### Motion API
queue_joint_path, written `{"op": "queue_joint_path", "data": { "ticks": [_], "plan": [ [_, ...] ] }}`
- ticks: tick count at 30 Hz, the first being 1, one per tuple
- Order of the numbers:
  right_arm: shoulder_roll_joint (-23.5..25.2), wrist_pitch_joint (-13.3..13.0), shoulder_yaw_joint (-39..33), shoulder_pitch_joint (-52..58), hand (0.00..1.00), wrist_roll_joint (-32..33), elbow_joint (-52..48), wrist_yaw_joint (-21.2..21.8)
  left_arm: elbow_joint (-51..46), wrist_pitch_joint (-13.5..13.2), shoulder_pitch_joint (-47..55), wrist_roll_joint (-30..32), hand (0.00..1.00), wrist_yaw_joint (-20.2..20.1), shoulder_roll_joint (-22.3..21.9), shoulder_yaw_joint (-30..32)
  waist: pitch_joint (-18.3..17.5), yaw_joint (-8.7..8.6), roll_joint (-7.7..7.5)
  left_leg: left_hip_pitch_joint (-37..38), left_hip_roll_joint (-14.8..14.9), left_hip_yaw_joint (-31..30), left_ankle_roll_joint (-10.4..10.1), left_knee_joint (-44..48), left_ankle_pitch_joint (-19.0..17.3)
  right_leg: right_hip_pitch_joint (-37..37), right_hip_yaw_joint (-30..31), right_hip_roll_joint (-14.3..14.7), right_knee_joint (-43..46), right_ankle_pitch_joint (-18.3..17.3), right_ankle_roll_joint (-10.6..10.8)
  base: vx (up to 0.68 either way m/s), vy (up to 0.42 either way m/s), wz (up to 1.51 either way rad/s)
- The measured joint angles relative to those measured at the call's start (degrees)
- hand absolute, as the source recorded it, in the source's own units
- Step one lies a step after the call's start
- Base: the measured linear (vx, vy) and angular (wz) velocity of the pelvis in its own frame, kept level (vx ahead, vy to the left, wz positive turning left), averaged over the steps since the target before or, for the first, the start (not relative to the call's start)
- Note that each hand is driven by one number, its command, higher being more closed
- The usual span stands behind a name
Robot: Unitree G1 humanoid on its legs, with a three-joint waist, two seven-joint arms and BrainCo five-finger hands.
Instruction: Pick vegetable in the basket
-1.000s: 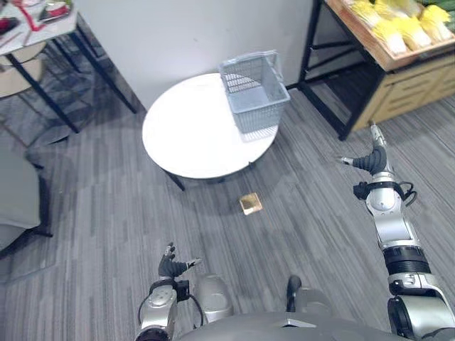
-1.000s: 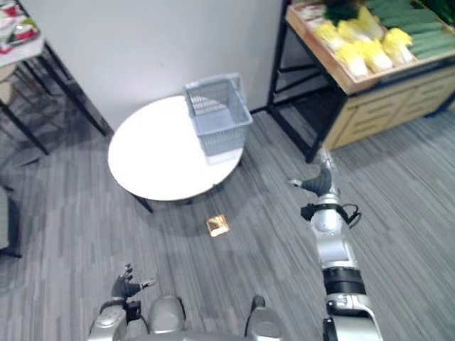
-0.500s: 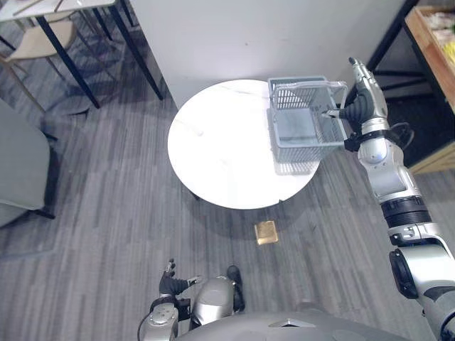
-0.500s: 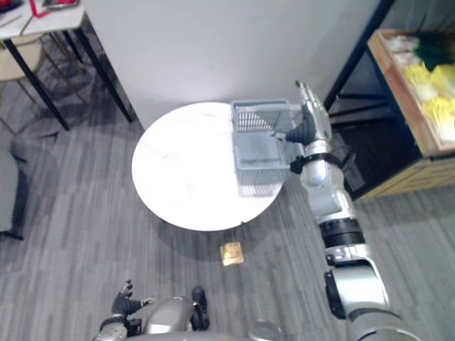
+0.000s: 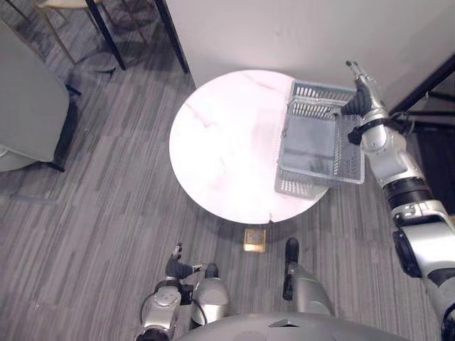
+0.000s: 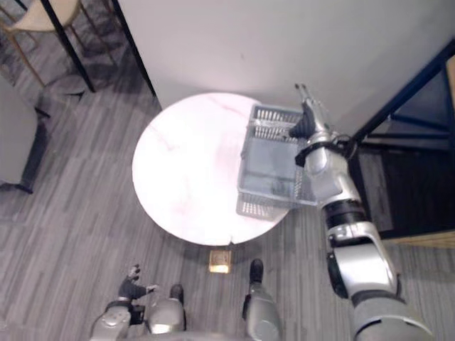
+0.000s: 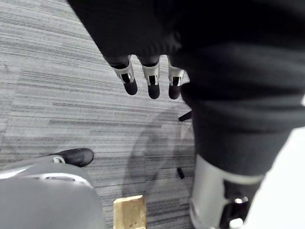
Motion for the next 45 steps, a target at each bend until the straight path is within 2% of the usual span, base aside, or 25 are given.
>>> {"op": "queue_joint_path", "data": {
  "ticks": [1, 3, 8, 9, 11, 14, 17, 19, 25, 29, 31, 34, 36, 37, 39, 42, 45],
  "plan": [
    [-0.79, -0.02, 0.24, -1.04, 0.0, 0.0, 0.2, -0.01, 0.06, -0.11, -0.18, 0.01, 0.0, 0.05, -0.01, -0.34, 0.5, -0.11, 0.49, -0.66, -0.11, -0.06, -0.06, -0.15, -0.02, -0.07, -0.06, 0.07, -1.02, 0.61, 0.1, 0.01, -0.024, 0.04],
    [-1.5, -0.08, 0.98, -2.02, 0.0, -0.01, 0.53, -0.05, 0.08, -0.82, -0.55, 0.0, 0.0, 0.16, 0.03, -0.49, 0.72, -0.11, 0.54, -2.22, -0.95, 0.01, -0.2, -0.31, -0.12, -1.05, 0.04, -0.47, -3.35, 2.32, 0.65, 0.0, -0.006, 0.02],
    [-1.46, -0.13, 4.03, -4.27, 0.0, -0.04, 5.27, 0.06, 0.01, -1.21, -1.87, -0.07, 0.0, 0.44, 0.13, -1.68, 4.28, 0.15, 1.77, -4.05, -2.07, -0.14, -0.19, 0.19, -0.11, -2.65, 0.13, -1.66, -3.35, 3.29, 1.12, -0.03, 0.014, 0.02],
    [-1.54, -0.21, 4.27, -6.1, 1.0, -0.55, 6.3, -1.0, -0.04, -1.52, -2.01, -0.08, 0.0, 0.52, 0.32, -2.12, 5.22, 0.15, 2.06, -5.0, -2.39, -0.07, -0.18, 0.45, -0.11, -3.59, 0.3, -1.96, -3.35, 3.66, 1.26, -0.04, 0.009, -0.02],
    [-1.85, -0.86, 4.74, -11.0, 1.0, -0.62, 8.81, -1.26, -0.02, -1.7, -2.49, -0.09, 0.0, 0.54, 1.08, -3.07, 6.78, -0.31, 2.25, -6.76, -2.8, -0.04, -0.17, 1.11, -0.11, -5.26, 0.72, -2.3, -3.35, 4.26, 1.44, -0.07, 0.006, -0.03],
    [-4.95, -0.83, 5.81, -16.56, 1.0, -0.68, 13.1, -2.0, -0.12, -2.17, -4.13, -0.21, 0.0, 0.71, 1.41, -4.28, 8.82, -0.21, 3.12, -9.77, -2.95, -0.53, -0.15, 2.72, -0.13, -7.23, 0.83, -2.58, -3.35, 4.94, 2.14, -0.07, -0.009, 0.06],
    [-7.82, -1.57, 6.18, -18.63, 1.0, -0.68, 14.3, -2.86, -0.18, -2.33, -4.6, -2.0, 0.0, 1.68, 1.49, -5.25, 10.28, -0.48, 4.14, -11.15, -2.98, -1.06, -0.07, 3.72, -0.26, -7.84, 0.92, -2.75, -3.34, 5.39, 2.8, -0.03, -0.003, 0.06],
    [-8.49, -1.76, 6.22, -19.06, 1.0, -0.67, 15.33, -2.94, -0.19, -2.34, -4.63, -2.7, 0.0, 1.71, 1.52, -5.59, 10.31, -0.47, 4.19, -11.65, -2.96, -1.28, -0.05, 4.52, -0.62, -7.93, 1.17, -2.76, -3.34, 5.39, 2.81, -0.01, 0.005, 0.04],
    [-8.6, -1.62, 5.0, -17.56, 1.0, -0.47, 16.41, -3.06, -0.26, -2.35, -4.66, -3.05, 0.0, 2.14, 1.52, -6.08, 10.3, -0.33, 4.18, -11.59, -2.92, -1.3, -0.07, 6.04, -1.19, -7.3, 1.58, -2.74, -3.34, 5.4, 2.87, 0.0, 0.0, 0.0],
    [-8.54, -0.56, 1.22, -9.59, 1.0, 0.17, 13.76, -2.25, -0.33, -2.22, -4.83, -2.89, 0.0, 2.34, 1.3, -6.08, 10.25, -0.32, 4.09, -7.9, -2.55, -1.09, 0.05, 5.9, -1.76, -3.69, 1.64, -2.42, -3.34, 5.37, 2.9, 0.0, 0.009, -0.02],
    [-8.51, -0.23, -2.38, -2.74, 1.0, 1.1, 9.82, -2.02, -0.49, -2.18, -4.99, -2.83, 0.0, 2.31, 1.25, -6.15, 9.99, -0.6, 3.59, -5.86, -2.85, -0.86, -0.01, 5.51, -1.98, -1.96, 1.58, -2.68, -3.34, 5.06, 3.12, 0.0, 0.028, -0.05],
    [-6.92, 0.5, -5.87, 5.41, 1.0, 2.89, 5.2, -1.46, -0.52, -1.99, -4.98, -2.81, 0.0, 1.94, 1.22, -6.15, 8.24, -1.49, 2.02, -4.27, -3.42, -0.32, 0.09, 4.57, -1.98, -1.14, 1.73, -3.13, -3.34, 4.62, 3.08, 0.01, 0.013, -0.06],
    [-3.2, 0.84, -9.88, 14.59, 1.0, 4.47, 0.7, -0.98, -0.49, -1.85, -4.96, -2.24, 0.0, 1.06, 1.05, -6.75, 6.13, -3.1, -0.01, -1.95, -3.43, 0.0, 0.1, 3.55, -1.96, 0.47, 1.72, -3.05, -3.34, 4.2, 2.87, 0.02, 0.0, -0.06],
    [-2.75, 0.86, -10.41, 15.82, 1.0, 4.71, 0.12, -0.96, -0.5, -1.85, -4.95, -2.16, 0.0, 0.97, 0.97, -6.86, 5.82, -3.23, -0.25, -1.74, -3.43, 0.05, 0.1, 3.47, -1.96, 0.62, 1.73, -3.03, -3.34, 4.16, 2.88, 0.03, 0.001, -0.04],
    [-0.3, 1.29, -15.35, 25.46, 1.0, 5.87, -5.62, -0.94, -0.57, -1.82, -4.94, -1.83, 0.0, -0.34, 0.7, -6.94, 2.95, -4.42, -1.87, -0.54, -3.53, 0.04, 0.1, 2.71, -1.98, 1.49, 1.64, -3.12, -3.34, 3.74, 3.04, 0.02, 0.003, 0.01],
    [1.81, 1.82, -21.33, 33.97, 1.0, 5.86, -12.31, -1.1, -0.65, -1.62, -4.5, -1.78, 0.0, -1.12, 1.21, -6.55, 1.04, -6.45, -3.1, 1.07, -3.64, 0.36, 0.18, 2.47, -2.16, 2.9, 1.73, -3.22, -3.33, 3.32, 3.04, 0.02, 0.012, -0.04],
    [5.66, 1.87, -28.1, 41.31, 1.0, 7.54, -20.16, -2.47, -0.62, -0.52, -3.78, -1.34, 0.0, -1.97, 1.85, -5.86, -0.15, -8.08, -4.19, 4.25, -3.47, 4.96, 0.25, 2.75, -3.27, 2.95, 4.52, -2.52, -2.05, 2.8, 2.69, 0.01, 0.009, -0.68]
  ]
}}
